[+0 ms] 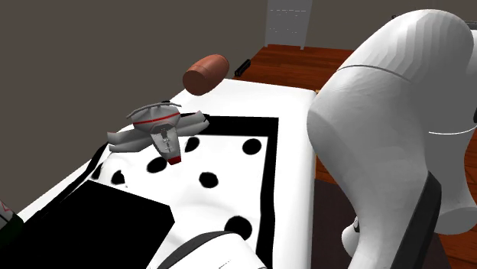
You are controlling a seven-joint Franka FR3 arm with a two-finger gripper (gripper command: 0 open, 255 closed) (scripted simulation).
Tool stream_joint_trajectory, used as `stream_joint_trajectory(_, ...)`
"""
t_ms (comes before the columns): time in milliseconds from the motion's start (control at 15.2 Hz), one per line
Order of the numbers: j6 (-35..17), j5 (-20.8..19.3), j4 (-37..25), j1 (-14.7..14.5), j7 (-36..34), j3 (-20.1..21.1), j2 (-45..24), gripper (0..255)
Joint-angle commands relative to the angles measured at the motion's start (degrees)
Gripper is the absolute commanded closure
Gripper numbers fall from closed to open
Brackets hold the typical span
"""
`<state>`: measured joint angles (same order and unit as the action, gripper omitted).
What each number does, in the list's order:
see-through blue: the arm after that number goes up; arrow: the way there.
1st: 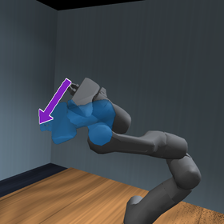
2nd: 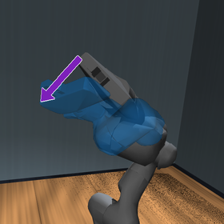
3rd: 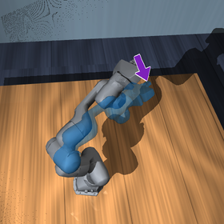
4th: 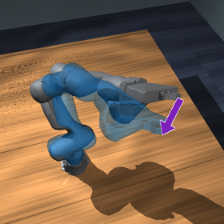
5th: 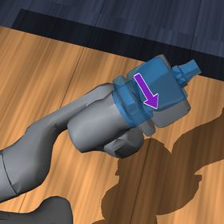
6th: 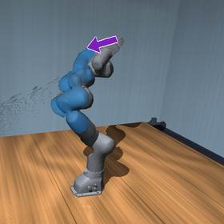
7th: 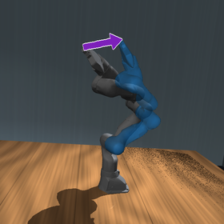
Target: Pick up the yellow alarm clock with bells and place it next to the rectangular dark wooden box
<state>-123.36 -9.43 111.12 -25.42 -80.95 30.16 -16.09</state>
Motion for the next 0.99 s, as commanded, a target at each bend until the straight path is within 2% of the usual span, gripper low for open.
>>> stream_joint_trajectory(0,0.0,0.0,0.0,0.0,0.0,0.0,0.0,0)
stream_joint_trajectory(198,0.0,0.0,0.0,0.0,0.0,0.0,0.0,0)
stream_joint_trajectory(462,6.4,2.2,-3.7,0.6,1.4,0.7,3.1,0)
stream_joint_trajectory(924,6.4,2.2,-3.7,0.6,1.4,0.7,3.1,0)
